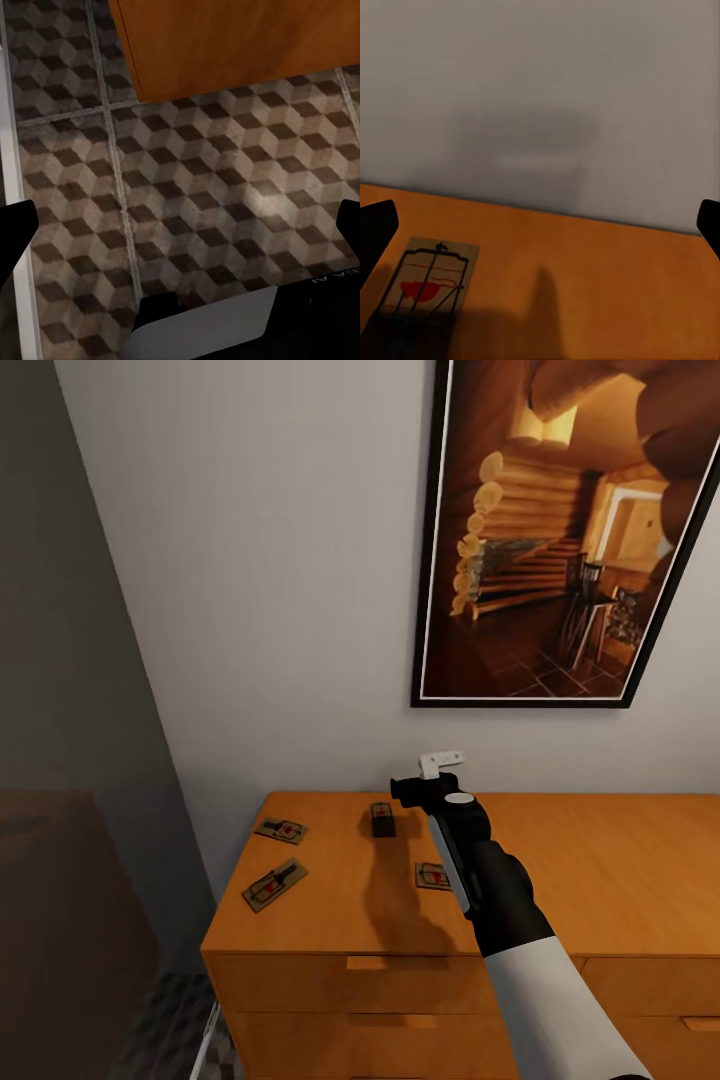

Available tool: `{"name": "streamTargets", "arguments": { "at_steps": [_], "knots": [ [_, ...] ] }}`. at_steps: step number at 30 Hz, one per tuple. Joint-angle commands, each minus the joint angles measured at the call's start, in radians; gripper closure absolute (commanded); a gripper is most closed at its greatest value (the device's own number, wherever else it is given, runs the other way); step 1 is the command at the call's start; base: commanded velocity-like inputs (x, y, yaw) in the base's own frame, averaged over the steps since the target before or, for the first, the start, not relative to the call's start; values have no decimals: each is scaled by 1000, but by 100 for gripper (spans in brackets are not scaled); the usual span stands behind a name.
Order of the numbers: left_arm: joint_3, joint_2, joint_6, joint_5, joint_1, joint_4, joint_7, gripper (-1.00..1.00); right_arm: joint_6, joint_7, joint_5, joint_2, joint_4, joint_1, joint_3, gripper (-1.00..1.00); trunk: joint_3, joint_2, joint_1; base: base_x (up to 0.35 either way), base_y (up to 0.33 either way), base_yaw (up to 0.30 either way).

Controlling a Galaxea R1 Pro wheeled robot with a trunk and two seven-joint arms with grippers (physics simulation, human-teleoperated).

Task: Take the four mousetraps from the cabinet in the bathroom and place them on the bathroom floor. Make sure all four end up on the same floor surface, and ensure that at least two of them are either under or directly next to the same bathroom sink.

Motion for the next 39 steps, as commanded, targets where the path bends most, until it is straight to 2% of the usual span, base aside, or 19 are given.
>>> {"name": "streamTargets", "arguments": {
  "at_steps": [1, 39],
  "knots": [
    [-3, 0, -3, 1, -1, 0, 0, -100, 6, 1, 9, 0, -1, -1, 1, -100, -1, -1, 0, 0, 0, 0],
    [-4, 0, -3, 1, -1, 0, -1, -100, 10, -1, 9, 0, 11, -1, 3, -100, -38, -1, 0, 0, 0, 0]
  ]
}}
